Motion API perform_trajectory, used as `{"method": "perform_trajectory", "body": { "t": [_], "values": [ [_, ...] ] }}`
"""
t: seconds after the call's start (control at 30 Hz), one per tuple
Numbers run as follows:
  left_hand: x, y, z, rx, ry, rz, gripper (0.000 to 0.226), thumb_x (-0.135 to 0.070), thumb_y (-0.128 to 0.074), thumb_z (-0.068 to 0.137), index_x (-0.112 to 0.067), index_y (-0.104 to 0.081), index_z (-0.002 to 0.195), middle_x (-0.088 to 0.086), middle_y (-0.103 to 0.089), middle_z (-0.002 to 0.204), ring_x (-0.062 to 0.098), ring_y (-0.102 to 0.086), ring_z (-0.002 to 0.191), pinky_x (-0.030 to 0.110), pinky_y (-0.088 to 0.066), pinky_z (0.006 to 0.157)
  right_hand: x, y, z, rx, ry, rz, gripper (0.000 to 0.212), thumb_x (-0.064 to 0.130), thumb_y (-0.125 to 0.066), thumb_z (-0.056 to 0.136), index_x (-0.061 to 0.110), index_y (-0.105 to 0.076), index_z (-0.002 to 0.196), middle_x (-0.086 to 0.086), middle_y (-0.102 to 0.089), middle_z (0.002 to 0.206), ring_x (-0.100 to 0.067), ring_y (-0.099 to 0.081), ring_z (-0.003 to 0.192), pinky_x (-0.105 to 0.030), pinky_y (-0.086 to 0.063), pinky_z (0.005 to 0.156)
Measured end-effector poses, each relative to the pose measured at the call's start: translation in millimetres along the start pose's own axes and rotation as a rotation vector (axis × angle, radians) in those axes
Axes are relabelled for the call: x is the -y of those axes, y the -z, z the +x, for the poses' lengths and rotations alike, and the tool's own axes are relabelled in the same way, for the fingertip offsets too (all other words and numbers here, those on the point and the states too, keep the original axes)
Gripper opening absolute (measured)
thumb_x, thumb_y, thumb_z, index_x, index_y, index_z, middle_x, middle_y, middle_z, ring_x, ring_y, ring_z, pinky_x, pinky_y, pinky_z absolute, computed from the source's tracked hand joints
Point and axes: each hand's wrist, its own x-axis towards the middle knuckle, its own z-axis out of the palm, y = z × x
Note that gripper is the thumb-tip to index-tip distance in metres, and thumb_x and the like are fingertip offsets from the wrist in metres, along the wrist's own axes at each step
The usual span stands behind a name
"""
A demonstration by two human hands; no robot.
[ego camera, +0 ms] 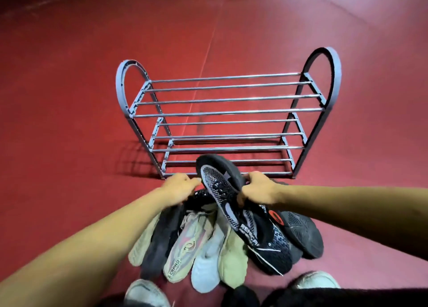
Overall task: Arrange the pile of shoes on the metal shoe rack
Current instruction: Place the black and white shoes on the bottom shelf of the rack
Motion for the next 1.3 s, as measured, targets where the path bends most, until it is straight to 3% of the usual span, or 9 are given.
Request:
{"method": "perform_trajectory", "body": {
  "t": [0.17, 0.27, 0.47, 0.57, 0.7, 0.83, 0.97, 1.1, 1.3],
  "values": [
    [41.5, -85.5, -5.9, 0.235, -0.056, 0.432, 0.042, -0.049, -0.054, 0.083, -0.007, -0.06, 0.082, 0.021, -0.07, 0.102, 0.038, -0.067, 0.094, 0.031, -0.038, 0.063, -31.0, 12.8, 19.7, -0.059, -0.123, -0.067, 0.038, -0.003, -0.065, 0.054, -0.005, -0.075, 0.091, -0.029, -0.074, 0.09, -0.047, -0.072, 0.084, -0.058, -0.061, 0.073],
    [62.1, -146.6, -40.5, 0.278, -0.201, 0.732, 0.059, -0.058, -0.051, 0.087, -0.009, -0.049, 0.121, 0.013, -0.066, 0.113, 0.037, -0.066, 0.103, 0.037, -0.045, 0.072, -42.9, 10.2, 27.0, -0.105, -0.181, -0.075, 0.027, -0.006, -0.069, 0.061, -0.002, -0.075, 0.087, -0.025, -0.076, 0.088, -0.034, -0.072, 0.072, -0.041, -0.063, 0.069],
    [52.0, -186.6, -52.4, 0.243, -0.034, 0.699, 0.078, -0.072, -0.048, 0.085, -0.006, -0.044, 0.127, 0.015, -0.062, 0.125, 0.033, -0.061, 0.115, 0.039, -0.047, 0.09, -37.7, 0.7, 39.2, -0.093, -0.206, -0.124, 0.024, 0.005, -0.069, 0.052, 0.004, -0.075, 0.075, -0.019, -0.076, 0.078, -0.036, -0.073, 0.073, -0.043, -0.064, 0.068],
    [58.9, -183.2, -54.1, 0.438, 0.018, 0.847, 0.072, -0.067, -0.039, 0.093, -0.009, -0.054, 0.134, 0.014, -0.058, 0.136, 0.032, -0.058, 0.123, 0.039, -0.045, 0.097, -27.4, -5.3, 42.9, -0.078, -0.173, -0.107, 0.015, -0.005, -0.068, 0.064, 0.001, -0.074, 0.076, -0.015, -0.072, 0.071, -0.027, -0.066, 0.058, -0.026, -0.055, 0.051],
    [97.3, -211.6, -69.7, 0.774, 0.042, 0.786, 0.068, -0.061, -0.045, 0.096, -0.013, -0.048, 0.144, 0.012, -0.054, 0.143, 0.031, -0.054, 0.129, 0.039, -0.043, 0.108, -18.0, -7.0, 50.2, -0.07, -0.112, -0.072, 0.016, -0.006, -0.068, 0.065, -0.007, -0.073, 0.08, -0.023, -0.071, 0.076, -0.031, -0.067, 0.066, -0.042, -0.06, 0.066],
    [125.9, -251.7, -97.7, 0.65, 0.126, 0.451, 0.097, -0.059, -0.07, 0.076, -0.009, -0.033, 0.15, 0.013, -0.045, 0.15, 0.031, -0.047, 0.137, 0.036, -0.044, 0.107, -19.3, -11.1, 47.5, -0.062, -0.108, -0.083, 0.02, -0.007, -0.066, 0.066, -0.008, -0.072, 0.085, -0.022, -0.07, 0.078, -0.032, -0.067, 0.069, -0.047, -0.06, 0.07],
    [121.1, -255.3, -98.1, 0.615, 0.184, 0.378, 0.09, -0.053, -0.079, 0.069, -0.015, -0.046, 0.144, 0.007, -0.057, 0.142, 0.025, -0.058, 0.127, 0.03, -0.049, 0.095, -18.6, -10.3, 43.4, -0.055, -0.116, -0.077, 0.022, -0.007, -0.064, 0.067, -0.009, -0.072, 0.087, -0.03, -0.072, 0.085, -0.034, -0.066, 0.07, -0.053, -0.059, 0.073],
    [104.5, -232.1, -99.0, 0.616, 0.137, 0.285, 0.055, -0.048, -0.081, 0.06, -0.02, -0.073, 0.107, 0.002, -0.075, 0.109, 0.022, -0.071, 0.102, 0.028, -0.055, 0.076, -20.6, -8.6, 40.8, -0.06, -0.109, -0.084, 0.029, -0.007, -0.065, 0.066, -0.013, -0.072, 0.094, -0.032, -0.072, 0.093, -0.033, -0.067, 0.069, -0.055, -0.059, 0.075],
    [23.1, -134.4, -114.8, 0.495, -0.177, 0.472, 0.035, -0.045, -0.073, 0.062, -0.021, -0.064, 0.085, -0.003, -0.069, 0.084, 0.021, -0.061, 0.078, 0.026, -0.042, 0.066, -12.7, 7.0, 47.3, -0.138, -0.113, -0.062, 0.031, 0.001, -0.07, 0.066, -0.007, -0.072, 0.096, -0.02, -0.075, 0.085, -0.034, -0.073, 0.074, -0.042, -0.064, 0.069]
  ]
}}
